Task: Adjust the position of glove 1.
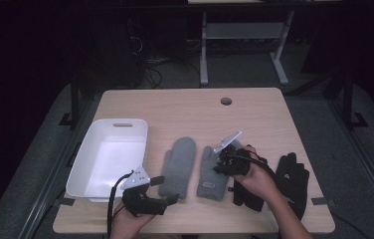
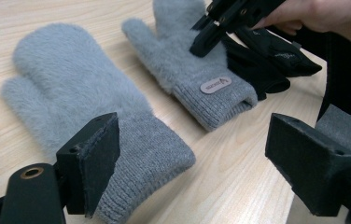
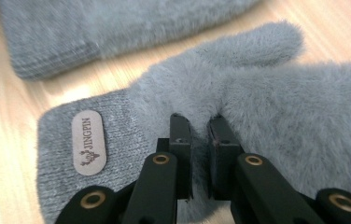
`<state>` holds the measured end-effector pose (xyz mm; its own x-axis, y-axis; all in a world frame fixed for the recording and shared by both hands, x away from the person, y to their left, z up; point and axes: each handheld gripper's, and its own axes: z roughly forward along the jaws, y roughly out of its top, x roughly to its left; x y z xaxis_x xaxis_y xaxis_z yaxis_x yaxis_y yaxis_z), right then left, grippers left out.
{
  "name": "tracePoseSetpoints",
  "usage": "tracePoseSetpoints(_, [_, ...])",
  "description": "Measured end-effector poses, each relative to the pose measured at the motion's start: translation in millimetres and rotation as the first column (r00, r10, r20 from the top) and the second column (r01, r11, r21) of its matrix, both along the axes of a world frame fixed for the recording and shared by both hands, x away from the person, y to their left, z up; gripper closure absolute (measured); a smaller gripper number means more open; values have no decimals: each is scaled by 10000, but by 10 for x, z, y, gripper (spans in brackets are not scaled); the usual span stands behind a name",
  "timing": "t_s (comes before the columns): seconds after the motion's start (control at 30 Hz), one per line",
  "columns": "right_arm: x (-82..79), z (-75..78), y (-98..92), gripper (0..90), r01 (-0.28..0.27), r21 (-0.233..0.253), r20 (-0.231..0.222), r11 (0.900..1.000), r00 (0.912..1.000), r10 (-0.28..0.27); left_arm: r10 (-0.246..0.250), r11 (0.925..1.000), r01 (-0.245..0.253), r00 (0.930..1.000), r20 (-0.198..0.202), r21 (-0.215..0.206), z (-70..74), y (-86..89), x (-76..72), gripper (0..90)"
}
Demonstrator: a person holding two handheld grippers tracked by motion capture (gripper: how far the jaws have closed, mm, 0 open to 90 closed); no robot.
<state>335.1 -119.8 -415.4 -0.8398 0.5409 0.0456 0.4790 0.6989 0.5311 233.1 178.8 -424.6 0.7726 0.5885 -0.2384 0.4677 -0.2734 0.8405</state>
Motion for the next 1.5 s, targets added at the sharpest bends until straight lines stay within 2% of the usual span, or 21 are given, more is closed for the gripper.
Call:
tracePoseSetpoints(0.13, [-6, 174, 11, 827, -41, 314, 106, 9995, 9999, 38, 37, 10000, -37, 10000, 63, 10, 12, 5, -12, 177])
tracePoseSetpoints(0.4, [18, 485, 157, 827, -358, 509, 358, 9981, 9988, 340, 196, 9998, -194, 9994, 272, -92, 65, 43, -47, 177])
tracePoseSetpoints(0.57, [27, 670, 384, 827, -732, 831, 436, 9938, 9966, 697, 363, 9992, -357, 9985, 410, -157, 104, 68, -62, 177])
tracePoseSetpoints(0.63, [38, 704, 501, 827, -855, 735, 368, 9936, 9959, 830, 468, 9987, -459, 9977, 483, -203, 131, 80, -69, 177])
tracePoseSetpoints(0.8, [142, 679, 744, 827, -1073, 710, -74, 9917, 9941, 1081, 760, 9968, -746, 9956, 545, -283, 163, 85, -80, 177])
tracePoseSetpoints(0.97, [251, 575, 924, 826, -1145, 768, -599, 9905, 9911, 1192, 901, 9957, -889, 9947, 504, -254, 166, 117, -55, 177])
tracePoseSetpoints(1.2, [304, 472, 1085, 825, -1286, 617, -1005, 9898, 9858, 1343, 1039, 9942, -1027, 9938, 401, -320, 161, 150, -32, 177])
tracePoseSetpoints(1.5, [381, 314, 1178, 806, -1129, 298, -1202, 9932, 9860, 1157, 1063, 9941, -1055, 9938, 333, -234, 131, 137, -8, 180])
